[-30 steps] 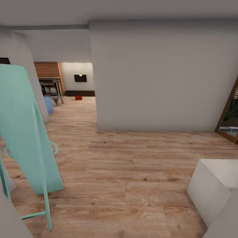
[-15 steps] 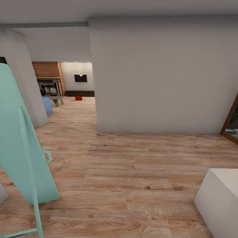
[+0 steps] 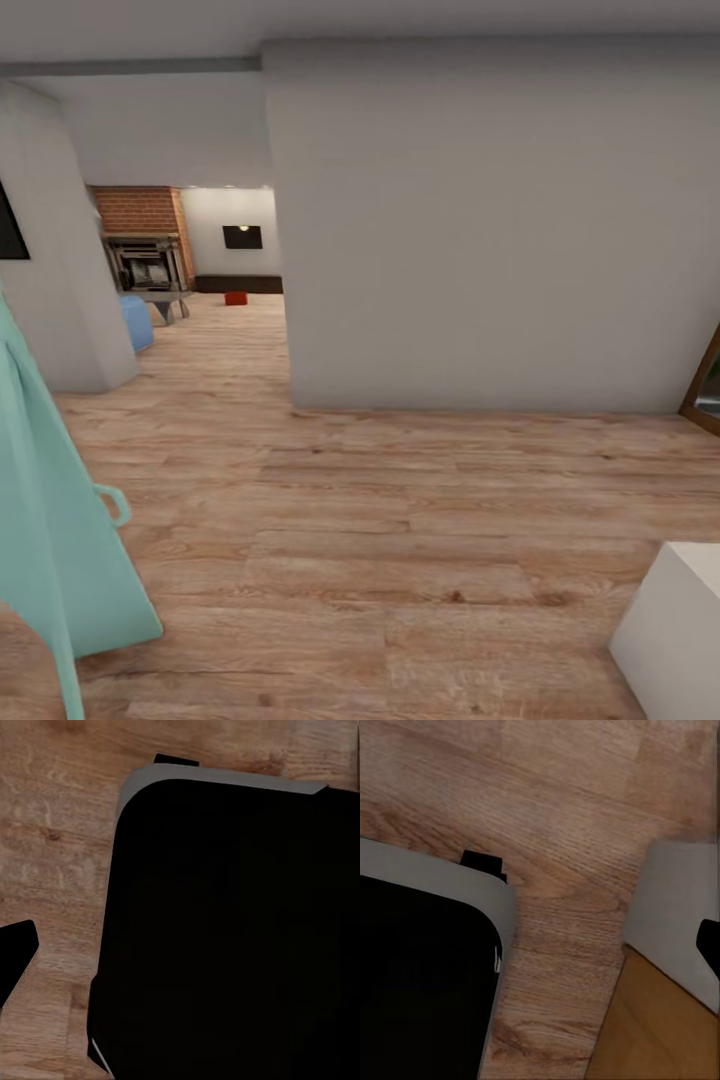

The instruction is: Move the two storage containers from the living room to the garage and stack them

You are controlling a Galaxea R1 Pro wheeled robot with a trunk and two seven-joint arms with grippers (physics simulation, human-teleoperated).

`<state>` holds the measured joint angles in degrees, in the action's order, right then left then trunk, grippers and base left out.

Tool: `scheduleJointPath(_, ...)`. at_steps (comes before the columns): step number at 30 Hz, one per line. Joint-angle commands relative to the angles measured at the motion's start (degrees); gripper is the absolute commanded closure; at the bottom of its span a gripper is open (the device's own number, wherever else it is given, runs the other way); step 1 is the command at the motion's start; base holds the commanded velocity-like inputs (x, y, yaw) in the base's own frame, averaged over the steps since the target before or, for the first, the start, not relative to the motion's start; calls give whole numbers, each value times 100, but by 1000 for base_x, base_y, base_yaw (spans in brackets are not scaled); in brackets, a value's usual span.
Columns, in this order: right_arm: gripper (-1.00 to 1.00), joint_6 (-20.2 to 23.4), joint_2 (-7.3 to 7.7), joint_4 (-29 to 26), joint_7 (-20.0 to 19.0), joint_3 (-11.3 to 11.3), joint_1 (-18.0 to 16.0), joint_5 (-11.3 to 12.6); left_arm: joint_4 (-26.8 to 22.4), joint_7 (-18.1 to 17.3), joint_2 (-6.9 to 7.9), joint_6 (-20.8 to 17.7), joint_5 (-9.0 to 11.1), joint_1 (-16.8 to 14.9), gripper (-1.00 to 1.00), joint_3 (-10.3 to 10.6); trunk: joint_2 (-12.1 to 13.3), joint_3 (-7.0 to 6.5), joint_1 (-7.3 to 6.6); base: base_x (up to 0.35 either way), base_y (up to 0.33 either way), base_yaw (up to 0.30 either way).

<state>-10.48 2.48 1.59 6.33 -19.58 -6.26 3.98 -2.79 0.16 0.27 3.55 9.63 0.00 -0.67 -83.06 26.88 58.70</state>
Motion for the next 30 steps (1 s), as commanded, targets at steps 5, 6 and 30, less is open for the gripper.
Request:
scheduleJointPath(5,-100,-29,-30,17,8,-28,-7,38,-2,2,0,7,38,-1,-100,-3,-2,5,3,324,0,0)
scheduleJointPath(6,-100,-14,-54,17,8,-19,-7,35,-4,2,0,7,38,0,-100,-3,-2,5,3,324,0,0)
scheduleJointPath(30,-100,15,-167,17,8,-2,-7,42,-4,2,-9,23,37,0,-100,-3,-2,5,3,324,0,0)
